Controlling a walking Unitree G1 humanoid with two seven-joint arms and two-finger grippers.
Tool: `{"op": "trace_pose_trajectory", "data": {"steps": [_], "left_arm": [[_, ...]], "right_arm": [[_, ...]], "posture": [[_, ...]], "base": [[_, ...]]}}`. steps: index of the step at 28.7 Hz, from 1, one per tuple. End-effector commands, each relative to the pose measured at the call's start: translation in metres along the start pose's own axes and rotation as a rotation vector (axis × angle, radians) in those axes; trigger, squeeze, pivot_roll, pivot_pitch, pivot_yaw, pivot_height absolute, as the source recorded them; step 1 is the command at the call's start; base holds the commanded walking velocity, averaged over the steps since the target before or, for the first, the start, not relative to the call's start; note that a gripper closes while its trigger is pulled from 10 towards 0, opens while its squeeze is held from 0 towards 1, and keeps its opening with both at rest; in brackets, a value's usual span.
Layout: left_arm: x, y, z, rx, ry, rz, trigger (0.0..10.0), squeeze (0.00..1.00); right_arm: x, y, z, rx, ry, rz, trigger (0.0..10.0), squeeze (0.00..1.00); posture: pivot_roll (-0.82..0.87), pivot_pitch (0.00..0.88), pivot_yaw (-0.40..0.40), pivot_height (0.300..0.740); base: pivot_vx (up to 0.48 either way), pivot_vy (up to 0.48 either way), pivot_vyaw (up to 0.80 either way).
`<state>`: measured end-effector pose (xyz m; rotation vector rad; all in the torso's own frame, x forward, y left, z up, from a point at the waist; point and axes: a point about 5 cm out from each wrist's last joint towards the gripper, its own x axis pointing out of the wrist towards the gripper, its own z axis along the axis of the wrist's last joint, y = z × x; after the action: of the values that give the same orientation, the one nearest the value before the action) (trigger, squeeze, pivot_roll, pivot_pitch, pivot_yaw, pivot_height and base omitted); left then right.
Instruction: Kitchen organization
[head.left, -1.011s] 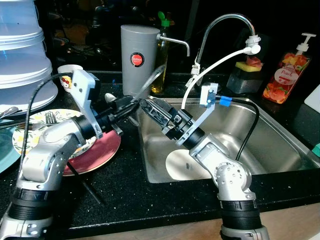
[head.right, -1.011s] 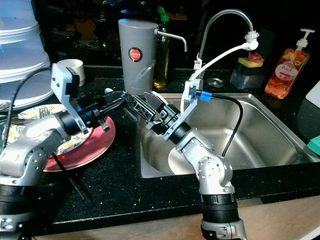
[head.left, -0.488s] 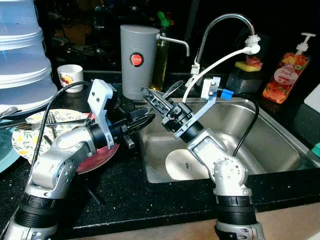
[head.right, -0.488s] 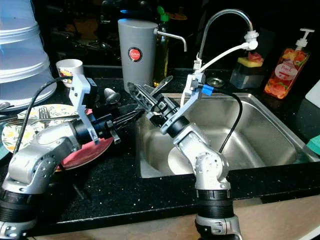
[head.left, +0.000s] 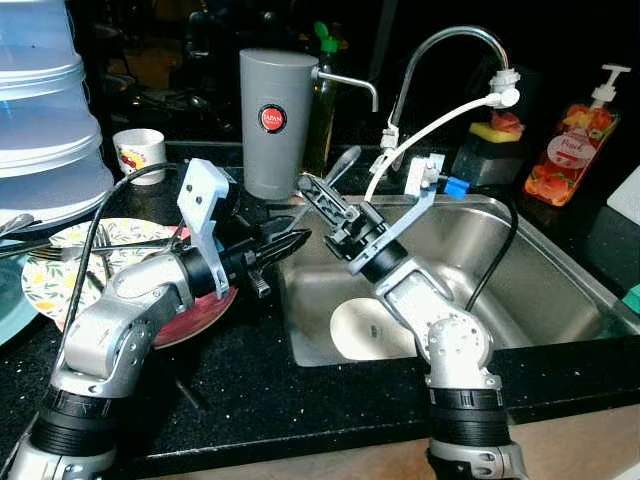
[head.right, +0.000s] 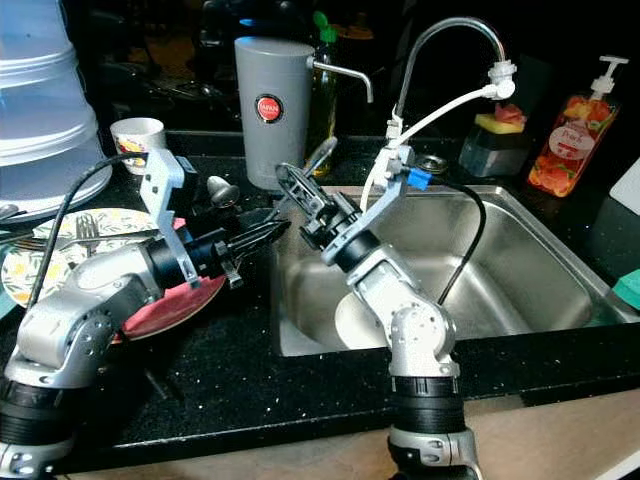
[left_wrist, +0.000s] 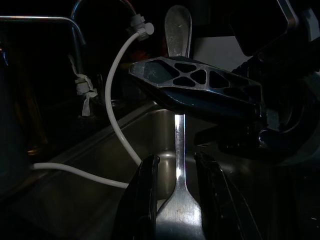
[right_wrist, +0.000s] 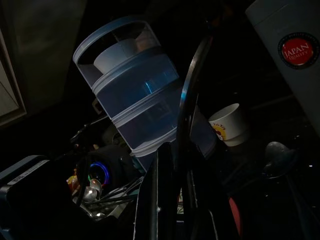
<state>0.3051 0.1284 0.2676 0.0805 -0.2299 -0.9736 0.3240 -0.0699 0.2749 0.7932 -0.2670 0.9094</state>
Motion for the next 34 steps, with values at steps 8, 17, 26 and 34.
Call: {"op": "trace_pose_trajectory", "data": {"steps": [8,17,26,34], "left_arm": [[0.002,0.008,0.003,0.047,-0.005,0.075,10.0,0.29],[-0.004,0.032,0.015,0.133,-0.059,0.282,10.0,0.12],[-0.003,0.017,-0.001,0.120,0.046,0.146,10.0,0.00],[0.003,-0.011,-0.020,0.097,0.174,-0.058,10.0,0.00]], "right_arm": [[-0.003,-0.006,0.012,-0.018,-0.051,-0.038,0.0,0.00],[-0.009,-0.023,0.039,-0.085,-0.127,-0.110,0.0,0.00],[-0.030,-0.052,0.053,-0.436,-0.073,-0.308,0.0,0.00],[-0.043,-0.065,0.019,-0.754,0.151,-0.362,0.0,0.00]], "posture": [[0.06,0.016,-0.063,0.740],[0.06,0.017,-0.063,0.740],[0.06,0.005,-0.061,0.740],[0.05,0.000,-0.058,0.740]], "base": [[0.000,0.000,0.00],[0.000,0.000,0.00],[0.000,0.000,0.00],[0.000,0.000,0.00]]}}
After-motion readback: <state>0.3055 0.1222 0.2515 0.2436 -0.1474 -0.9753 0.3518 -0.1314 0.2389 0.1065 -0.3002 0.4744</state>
